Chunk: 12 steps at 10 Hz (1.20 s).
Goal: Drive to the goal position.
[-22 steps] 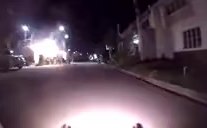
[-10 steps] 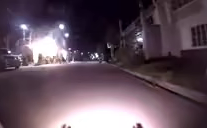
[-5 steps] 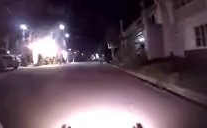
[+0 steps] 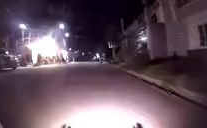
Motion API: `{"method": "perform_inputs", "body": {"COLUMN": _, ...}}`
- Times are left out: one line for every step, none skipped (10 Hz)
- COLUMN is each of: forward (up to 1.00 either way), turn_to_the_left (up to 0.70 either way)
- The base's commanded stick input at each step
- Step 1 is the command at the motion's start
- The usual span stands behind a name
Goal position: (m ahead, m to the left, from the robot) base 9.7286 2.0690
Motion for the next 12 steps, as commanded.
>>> {"method": "perform_inputs", "body": {"forward": 0.60, "turn_to_the_left": 0.00}}
{"method": "perform_inputs", "body": {"forward": 0.60, "turn_to_the_left": 0.00}}
{"method": "perform_inputs", "body": {"forward": 0.60, "turn_to_the_left": 0.00}}
{"method": "perform_inputs", "body": {"forward": 0.60, "turn_to_the_left": 0.00}}
{"method": "perform_inputs", "body": {"forward": 0.60, "turn_to_the_left": 0.00}}
{"method": "perform_inputs", "body": {"forward": 0.60, "turn_to_the_left": 0.00}}
{"method": "perform_inputs", "body": {"forward": 0.60, "turn_to_the_left": 0.00}}
{"method": "perform_inputs", "body": {"forward": 0.60, "turn_to_the_left": 0.00}}
{"method": "perform_inputs", "body": {"forward": 0.60, "turn_to_the_left": 0.00}}
{"method": "perform_inputs", "body": {"forward": 0.60, "turn_to_the_left": 0.00}}
{"method": "perform_inputs", "body": {"forward": 0.60, "turn_to_the_left": 0.00}}
{"method": "perform_inputs", "body": {"forward": 0.60, "turn_to_the_left": 0.00}}
